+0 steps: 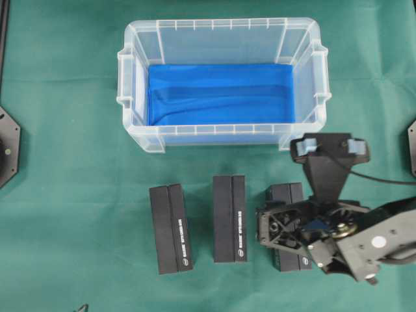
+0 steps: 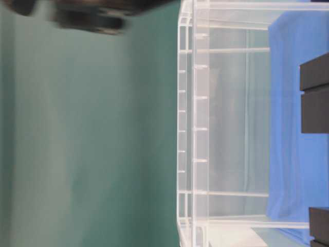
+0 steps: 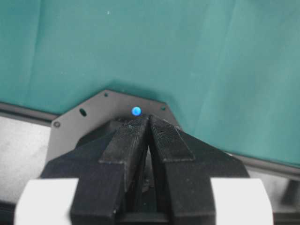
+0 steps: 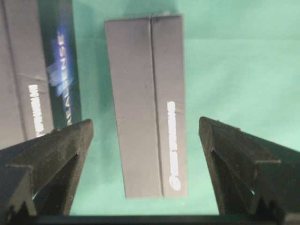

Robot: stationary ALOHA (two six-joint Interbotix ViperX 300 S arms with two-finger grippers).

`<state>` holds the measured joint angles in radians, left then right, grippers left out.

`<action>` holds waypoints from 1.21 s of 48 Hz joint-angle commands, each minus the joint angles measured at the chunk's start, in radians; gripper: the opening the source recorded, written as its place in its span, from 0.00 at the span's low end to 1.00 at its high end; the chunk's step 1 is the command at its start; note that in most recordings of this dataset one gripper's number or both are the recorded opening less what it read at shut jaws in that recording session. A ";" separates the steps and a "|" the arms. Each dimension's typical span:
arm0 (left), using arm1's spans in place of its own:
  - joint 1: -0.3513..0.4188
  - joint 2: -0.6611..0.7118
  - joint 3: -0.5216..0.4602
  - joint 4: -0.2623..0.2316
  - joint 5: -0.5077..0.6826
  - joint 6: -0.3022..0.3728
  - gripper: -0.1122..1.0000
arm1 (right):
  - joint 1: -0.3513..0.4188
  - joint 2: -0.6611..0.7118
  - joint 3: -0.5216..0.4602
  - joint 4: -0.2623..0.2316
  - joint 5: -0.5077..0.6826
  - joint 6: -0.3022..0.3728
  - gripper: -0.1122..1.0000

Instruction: Take the box out of the case with the right arm.

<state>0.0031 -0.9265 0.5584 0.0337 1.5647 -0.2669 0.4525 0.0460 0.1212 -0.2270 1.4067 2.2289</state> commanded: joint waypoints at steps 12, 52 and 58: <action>0.003 0.003 -0.011 -0.002 -0.003 0.000 0.10 | -0.005 -0.049 -0.089 -0.026 0.158 -0.035 0.89; 0.003 0.008 -0.011 -0.002 -0.003 -0.008 0.10 | 0.101 -0.379 0.264 -0.008 0.101 0.064 0.88; 0.003 0.008 -0.011 -0.002 -0.003 -0.008 0.10 | 0.098 -0.396 0.278 -0.011 0.103 0.063 0.88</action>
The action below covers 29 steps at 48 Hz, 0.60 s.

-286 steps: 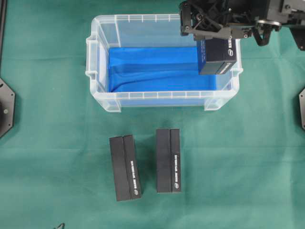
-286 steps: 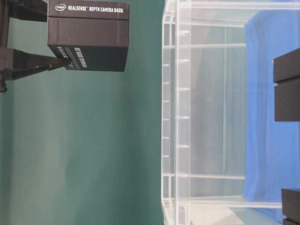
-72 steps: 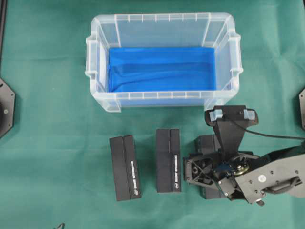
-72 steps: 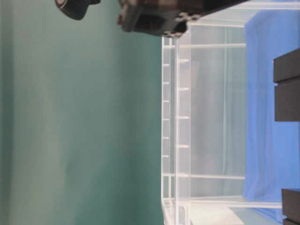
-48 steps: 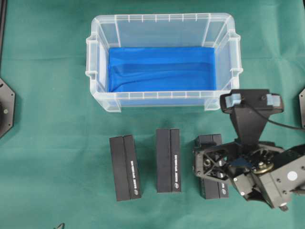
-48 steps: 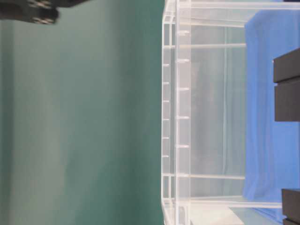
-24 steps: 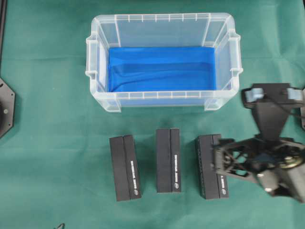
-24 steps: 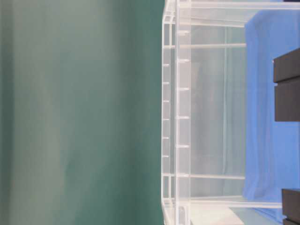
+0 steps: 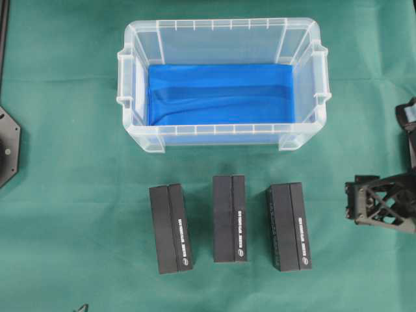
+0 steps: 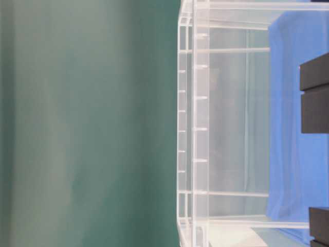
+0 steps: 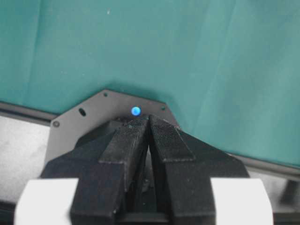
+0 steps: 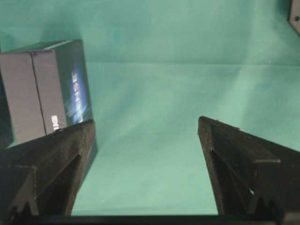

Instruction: Take the box out of the case with the right arm.

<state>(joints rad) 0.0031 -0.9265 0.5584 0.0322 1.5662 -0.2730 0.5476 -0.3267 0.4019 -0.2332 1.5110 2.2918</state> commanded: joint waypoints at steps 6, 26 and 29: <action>0.003 0.008 -0.011 0.000 -0.005 -0.002 0.10 | -0.020 -0.026 -0.003 -0.008 -0.003 -0.014 0.88; 0.003 0.003 -0.011 0.003 -0.003 0.002 0.10 | -0.380 -0.110 0.038 -0.041 -0.035 -0.448 0.88; 0.003 0.002 -0.011 0.003 -0.003 0.002 0.10 | -0.449 -0.123 0.043 -0.040 -0.044 -0.522 0.88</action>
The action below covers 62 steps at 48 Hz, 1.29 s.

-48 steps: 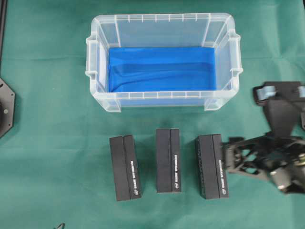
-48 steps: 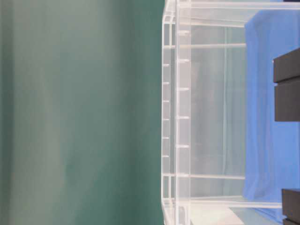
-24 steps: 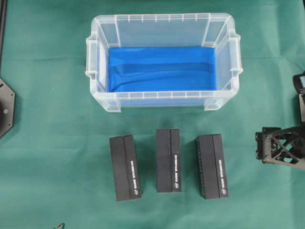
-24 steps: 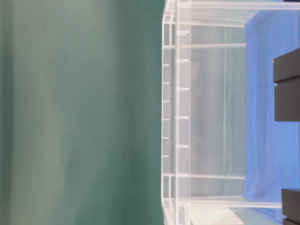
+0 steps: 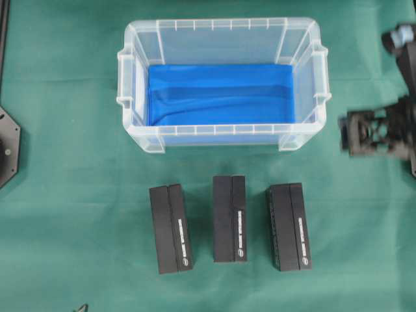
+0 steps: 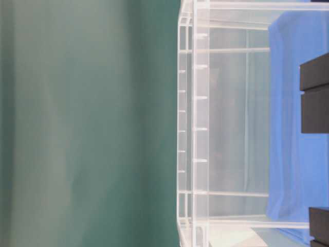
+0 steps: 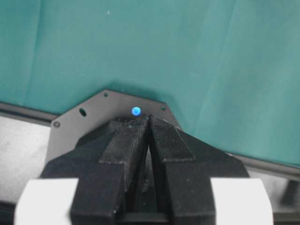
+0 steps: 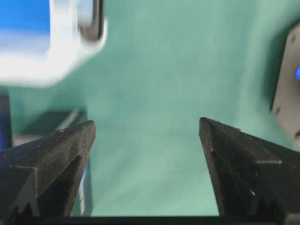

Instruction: Take the box out of the case with the right arm.

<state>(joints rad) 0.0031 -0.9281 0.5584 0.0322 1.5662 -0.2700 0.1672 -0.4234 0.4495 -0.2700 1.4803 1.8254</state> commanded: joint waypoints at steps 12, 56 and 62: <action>0.002 0.005 -0.009 0.003 -0.005 -0.002 0.10 | -0.252 -0.038 -0.003 0.002 -0.048 -0.265 0.88; 0.003 0.003 -0.009 0.005 -0.003 0.003 0.10 | -0.311 -0.038 0.005 0.006 -0.060 -0.313 0.88; 0.003 0.003 -0.009 0.005 -0.003 0.003 0.10 | -0.311 -0.038 0.003 0.006 -0.060 -0.313 0.88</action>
